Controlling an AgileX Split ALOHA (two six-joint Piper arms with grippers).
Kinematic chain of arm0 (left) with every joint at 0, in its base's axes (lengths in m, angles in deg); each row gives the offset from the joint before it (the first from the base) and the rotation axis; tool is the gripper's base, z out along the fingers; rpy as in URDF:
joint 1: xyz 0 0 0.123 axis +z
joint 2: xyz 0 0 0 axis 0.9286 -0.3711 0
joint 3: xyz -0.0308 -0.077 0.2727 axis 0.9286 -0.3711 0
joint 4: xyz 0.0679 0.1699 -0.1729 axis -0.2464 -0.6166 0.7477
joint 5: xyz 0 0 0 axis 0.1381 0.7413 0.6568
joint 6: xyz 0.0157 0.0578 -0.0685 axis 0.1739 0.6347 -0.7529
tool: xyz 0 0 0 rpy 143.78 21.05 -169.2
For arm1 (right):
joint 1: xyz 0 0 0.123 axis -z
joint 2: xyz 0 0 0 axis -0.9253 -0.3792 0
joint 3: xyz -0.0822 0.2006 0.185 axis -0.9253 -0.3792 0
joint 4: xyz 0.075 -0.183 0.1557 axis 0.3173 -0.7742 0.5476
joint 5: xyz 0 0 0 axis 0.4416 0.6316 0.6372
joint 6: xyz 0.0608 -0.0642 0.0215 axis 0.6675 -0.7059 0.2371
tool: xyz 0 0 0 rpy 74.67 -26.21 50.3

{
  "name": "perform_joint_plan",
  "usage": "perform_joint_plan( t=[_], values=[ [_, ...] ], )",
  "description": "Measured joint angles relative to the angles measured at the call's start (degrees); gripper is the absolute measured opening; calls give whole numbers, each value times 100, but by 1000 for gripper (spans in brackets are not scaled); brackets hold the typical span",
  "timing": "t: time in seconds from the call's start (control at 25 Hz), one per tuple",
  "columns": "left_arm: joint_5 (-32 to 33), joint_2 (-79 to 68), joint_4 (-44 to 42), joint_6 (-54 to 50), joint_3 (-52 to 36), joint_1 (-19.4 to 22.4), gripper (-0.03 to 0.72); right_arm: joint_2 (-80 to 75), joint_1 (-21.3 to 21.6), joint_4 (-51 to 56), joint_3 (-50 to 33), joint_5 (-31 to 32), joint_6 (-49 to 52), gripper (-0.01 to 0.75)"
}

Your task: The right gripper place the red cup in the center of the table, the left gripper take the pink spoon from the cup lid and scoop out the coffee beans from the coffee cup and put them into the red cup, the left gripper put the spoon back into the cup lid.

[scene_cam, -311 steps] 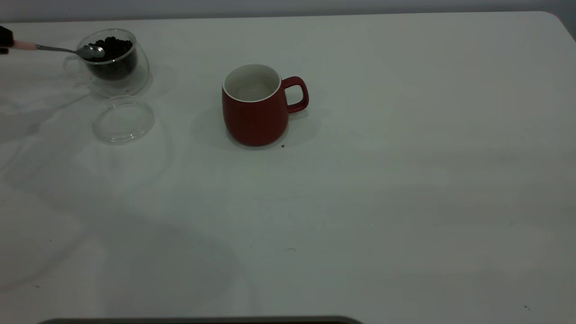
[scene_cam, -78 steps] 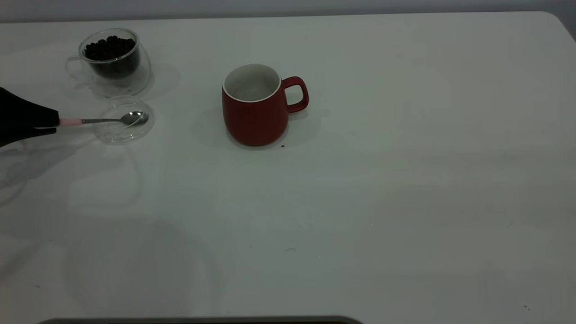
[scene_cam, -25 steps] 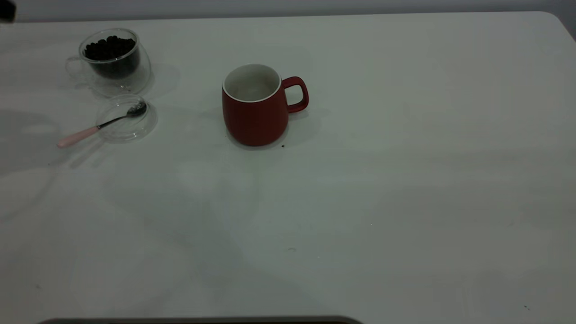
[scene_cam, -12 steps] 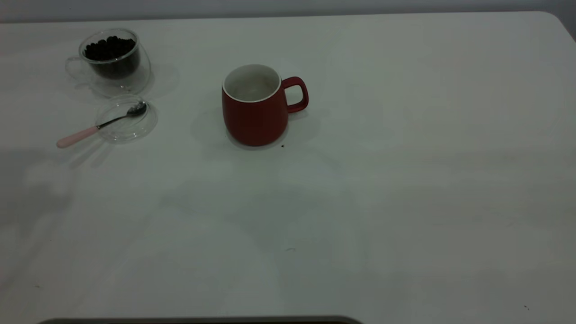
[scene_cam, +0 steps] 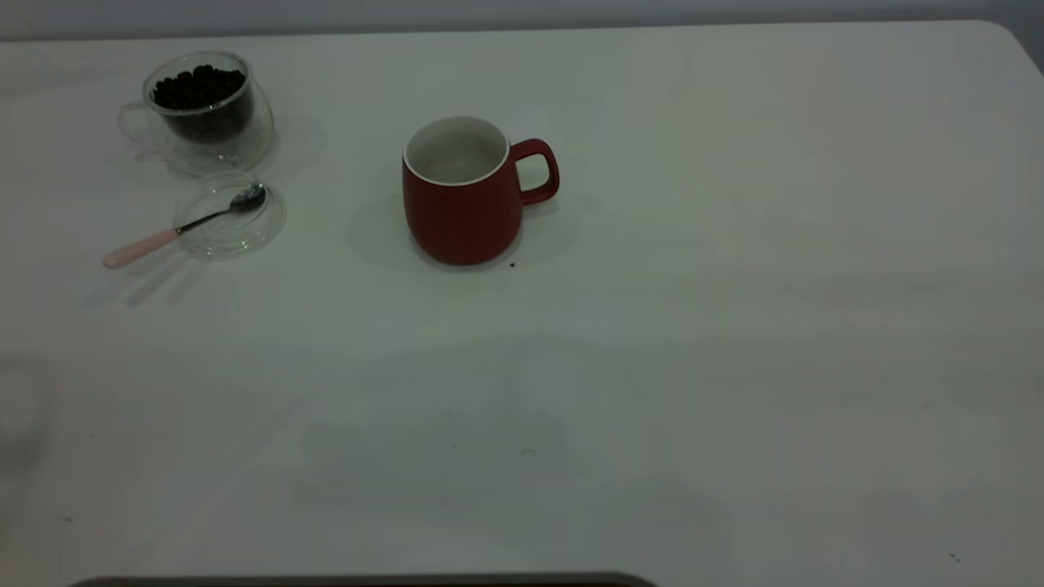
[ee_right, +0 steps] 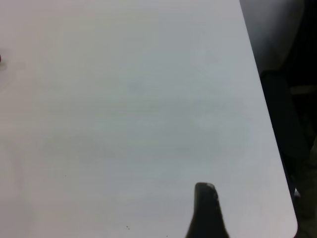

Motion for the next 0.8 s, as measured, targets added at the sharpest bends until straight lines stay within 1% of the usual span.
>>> perform_joint_plan(
  t=[0.12,0.32,0.48,0.68,0.8],
  values=[
    [0,530,54,18,-419,0,426,0,0,0,0,0,0,588],
    [0,1796,77,502,-1643,0,426,0,0,0,0,0,0,588],
    [0,2857,121,632,-2494,0,426,0,0,0,0,0,0,588],
    [-151,4104,213,657,-3292,0,426,0,0,0,0,0,0,588],
    [-200,4832,195,678,-3543,-25,426,0,0,0,0,0,0,588]
  ],
)
